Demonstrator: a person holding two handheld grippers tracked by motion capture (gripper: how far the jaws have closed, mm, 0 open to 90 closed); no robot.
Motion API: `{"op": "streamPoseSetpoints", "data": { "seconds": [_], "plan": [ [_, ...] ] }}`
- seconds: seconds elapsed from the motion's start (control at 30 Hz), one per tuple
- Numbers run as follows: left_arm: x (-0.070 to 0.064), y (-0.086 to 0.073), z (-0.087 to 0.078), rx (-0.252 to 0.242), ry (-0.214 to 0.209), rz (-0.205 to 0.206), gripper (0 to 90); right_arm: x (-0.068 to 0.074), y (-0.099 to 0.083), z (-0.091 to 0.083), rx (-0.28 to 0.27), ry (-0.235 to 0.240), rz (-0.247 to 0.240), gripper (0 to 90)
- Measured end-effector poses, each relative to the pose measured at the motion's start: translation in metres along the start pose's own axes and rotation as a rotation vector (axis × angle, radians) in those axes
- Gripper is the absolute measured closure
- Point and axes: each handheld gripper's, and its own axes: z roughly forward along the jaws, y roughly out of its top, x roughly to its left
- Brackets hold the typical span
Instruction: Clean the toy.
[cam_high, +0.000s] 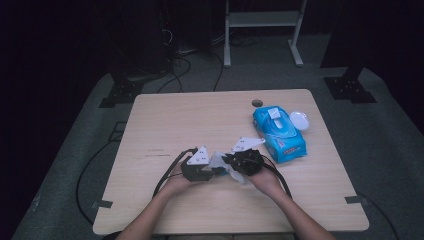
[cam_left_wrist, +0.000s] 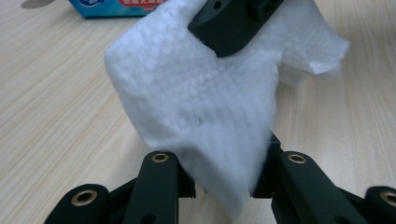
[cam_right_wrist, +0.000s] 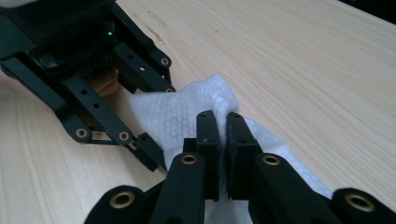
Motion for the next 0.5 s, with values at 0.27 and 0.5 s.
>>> {"op": "streamPoseSetpoints", "data": {
  "seconds": [0.27, 0.5],
  "plan": [
    [0.006, -0.002, -0.001, -0.005, 0.016, -0.01, 69.1, -0.046, -0.013, -0.018, 0.007, -0.082, 0.127, 85.5],
    [0.005, -0.003, -0.002, -0.013, 0.038, -0.047, 62.6, -0.036, -0.021, -0.019, -0.033, -0.121, 0.074, 85.5]
  ]
}}
